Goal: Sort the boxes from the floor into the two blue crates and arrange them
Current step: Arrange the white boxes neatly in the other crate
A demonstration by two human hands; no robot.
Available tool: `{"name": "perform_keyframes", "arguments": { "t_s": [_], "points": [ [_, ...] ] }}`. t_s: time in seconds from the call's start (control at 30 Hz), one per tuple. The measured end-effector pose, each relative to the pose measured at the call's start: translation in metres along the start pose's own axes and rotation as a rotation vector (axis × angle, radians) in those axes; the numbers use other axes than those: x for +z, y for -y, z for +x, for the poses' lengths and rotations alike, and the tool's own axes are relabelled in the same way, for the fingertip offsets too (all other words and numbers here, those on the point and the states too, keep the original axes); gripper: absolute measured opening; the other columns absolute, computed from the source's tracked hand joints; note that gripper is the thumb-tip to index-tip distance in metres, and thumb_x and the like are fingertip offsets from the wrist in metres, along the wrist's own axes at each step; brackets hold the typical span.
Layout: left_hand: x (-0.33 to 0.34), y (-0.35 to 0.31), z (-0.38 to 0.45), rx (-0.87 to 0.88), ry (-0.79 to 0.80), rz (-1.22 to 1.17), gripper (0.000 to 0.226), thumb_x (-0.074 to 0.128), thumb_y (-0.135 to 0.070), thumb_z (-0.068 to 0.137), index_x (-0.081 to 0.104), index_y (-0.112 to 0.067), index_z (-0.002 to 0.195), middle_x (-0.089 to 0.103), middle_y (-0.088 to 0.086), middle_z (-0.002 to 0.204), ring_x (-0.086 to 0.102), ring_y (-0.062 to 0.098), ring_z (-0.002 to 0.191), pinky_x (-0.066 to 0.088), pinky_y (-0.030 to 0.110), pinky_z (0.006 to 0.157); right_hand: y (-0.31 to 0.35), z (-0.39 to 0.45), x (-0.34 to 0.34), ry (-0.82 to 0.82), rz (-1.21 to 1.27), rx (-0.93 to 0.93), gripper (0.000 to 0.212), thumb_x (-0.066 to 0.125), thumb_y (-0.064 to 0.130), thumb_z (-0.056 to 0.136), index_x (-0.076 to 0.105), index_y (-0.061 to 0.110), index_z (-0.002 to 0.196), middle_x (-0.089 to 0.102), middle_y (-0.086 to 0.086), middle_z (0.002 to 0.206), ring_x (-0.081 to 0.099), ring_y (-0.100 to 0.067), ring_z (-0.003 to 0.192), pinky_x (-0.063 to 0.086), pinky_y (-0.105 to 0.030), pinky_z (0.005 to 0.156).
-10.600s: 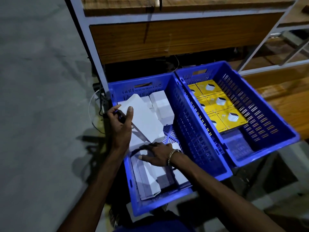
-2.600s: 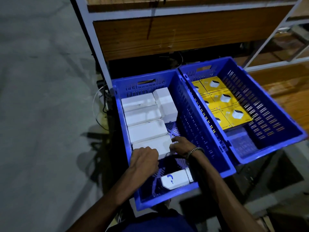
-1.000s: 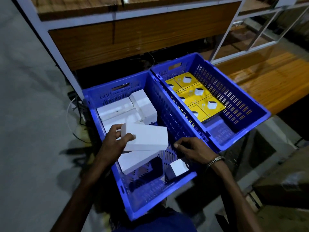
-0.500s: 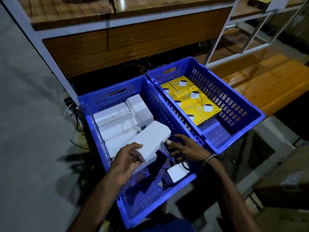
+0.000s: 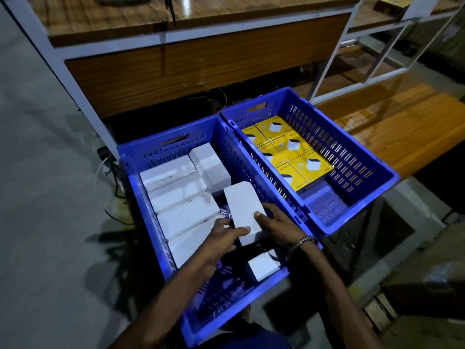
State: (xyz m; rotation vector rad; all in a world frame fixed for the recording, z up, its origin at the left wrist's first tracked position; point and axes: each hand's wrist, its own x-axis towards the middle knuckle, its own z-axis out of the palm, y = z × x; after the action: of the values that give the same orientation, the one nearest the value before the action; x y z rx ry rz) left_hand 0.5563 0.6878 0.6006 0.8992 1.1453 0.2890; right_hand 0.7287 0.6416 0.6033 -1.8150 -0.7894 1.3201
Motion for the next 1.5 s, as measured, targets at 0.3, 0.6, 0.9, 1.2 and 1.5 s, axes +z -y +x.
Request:
{"name": "perform_keyframes", "arguments": {
  "t_s": [0.3,0.6,0.9,1.2,1.5],
  "points": [
    [-0.02,-0.03,0.036,0.079,-0.106,-0.142,0.047,0.071,-0.035,0.098,0.052,-0.016,0.136,0.073,0.009,0.124,0.073,0.028,0.109,0.062,0.036,0.081,0.006,-0.016,-0.009,0.084,0.133,-0.012,0.035,0.058,0.026,0.104,0.054,0.026,0.139,0.075,0.001,0.116,0.07,-0.024,0.108,0.052,-0.052,0.1],
    [-0.034,-0.073,0.039,0.239,0.088,0.107,0.048,0.084,-0.044,0.083,0.07,-0.017,0.12,0.078,0.009,0.116,0.075,0.025,0.1,0.057,0.035,0.082,0.008,-0.015,-0.003,0.254,0.316,0.076,0.06,0.087,0.033,0.079,0.058,0.028,0.132,0.076,-0.004,0.112,0.072,-0.02,0.096,0.06,-0.045,0.081],
    [-0.07,-0.095,0.043,0.288,0.422,0.763,0.042,0.079,-0.055,0.085,0.072,-0.037,0.122,0.074,-0.013,0.122,0.067,0.007,0.117,0.05,0.031,0.106,0.013,-0.019,-0.004,0.0,0.451,0.136,0.027,0.076,0.021,0.09,0.071,0.01,0.114,0.075,-0.009,0.092,0.068,-0.023,0.079,0.06,-0.033,0.063],
    [-0.097,-0.077,0.059,0.627,0.305,1.094,0.093,0.092,-0.051,0.061,0.046,-0.046,0.142,0.045,-0.012,0.14,0.048,0.012,0.129,0.053,0.035,0.102,0.017,-0.014,-0.009,0.075,0.351,0.22,0.057,0.076,0.005,0.087,0.045,0.018,0.133,0.061,-0.013,0.088,0.055,-0.023,0.063,0.044,-0.034,0.06],
    [-0.083,-0.072,0.088,0.739,0.093,1.144,0.077,0.086,-0.034,0.079,0.048,-0.036,0.146,0.051,-0.01,0.136,0.059,0.011,0.116,0.053,0.032,0.095,0.021,-0.015,0.008,-0.093,-0.294,0.11,0.064,0.078,0.027,0.089,0.029,0.009,0.125,0.057,-0.012,0.108,0.065,-0.032,0.092,0.053,-0.042,0.08]
  ]
}}
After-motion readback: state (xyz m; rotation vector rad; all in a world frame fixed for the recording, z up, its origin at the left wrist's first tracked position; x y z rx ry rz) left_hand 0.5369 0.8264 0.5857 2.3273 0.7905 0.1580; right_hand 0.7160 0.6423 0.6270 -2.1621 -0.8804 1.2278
